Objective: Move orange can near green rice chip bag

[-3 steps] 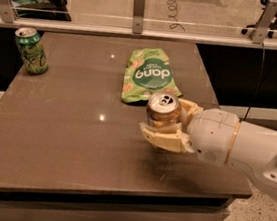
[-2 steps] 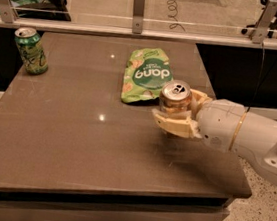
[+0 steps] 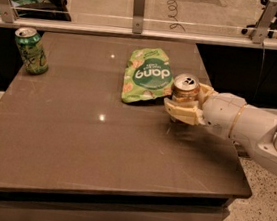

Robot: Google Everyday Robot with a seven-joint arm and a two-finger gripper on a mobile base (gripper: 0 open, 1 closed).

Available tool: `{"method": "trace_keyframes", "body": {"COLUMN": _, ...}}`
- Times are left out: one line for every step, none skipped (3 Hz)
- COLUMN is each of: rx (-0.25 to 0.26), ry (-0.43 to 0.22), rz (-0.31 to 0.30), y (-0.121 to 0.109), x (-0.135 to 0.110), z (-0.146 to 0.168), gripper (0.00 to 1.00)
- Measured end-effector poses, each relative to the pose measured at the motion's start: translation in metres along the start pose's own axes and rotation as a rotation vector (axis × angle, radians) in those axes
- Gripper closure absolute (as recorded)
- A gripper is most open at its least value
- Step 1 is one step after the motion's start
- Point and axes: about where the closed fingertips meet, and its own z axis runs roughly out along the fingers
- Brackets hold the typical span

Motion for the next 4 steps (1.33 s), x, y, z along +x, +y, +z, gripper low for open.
{"method": "trace_keyframes", "body": {"rx": 0.035, "ry": 0.008, "rz": 0.012, "y": -0.025, "x": 0.014, "z": 0.011, "gripper": 1.0}}
{"method": "trace_keyframes", "body": {"rx": 0.044, "ry": 0.001, "rz": 0.015, "y": -0.038, "x": 0.019, "z": 0.024, "gripper": 1.0}}
{"method": "trace_keyframes", "body": {"rx": 0.044, "ry": 0.001, "rz": 0.015, "y": -0.038, "x": 0.016, "z": 0.023, "gripper": 1.0}}
{"method": "trace_keyframes", "body": {"rx": 0.057, "ry": -0.013, "rz": 0.044, "y": -0.045, "x": 0.021, "z": 0.033, "gripper": 0.83}}
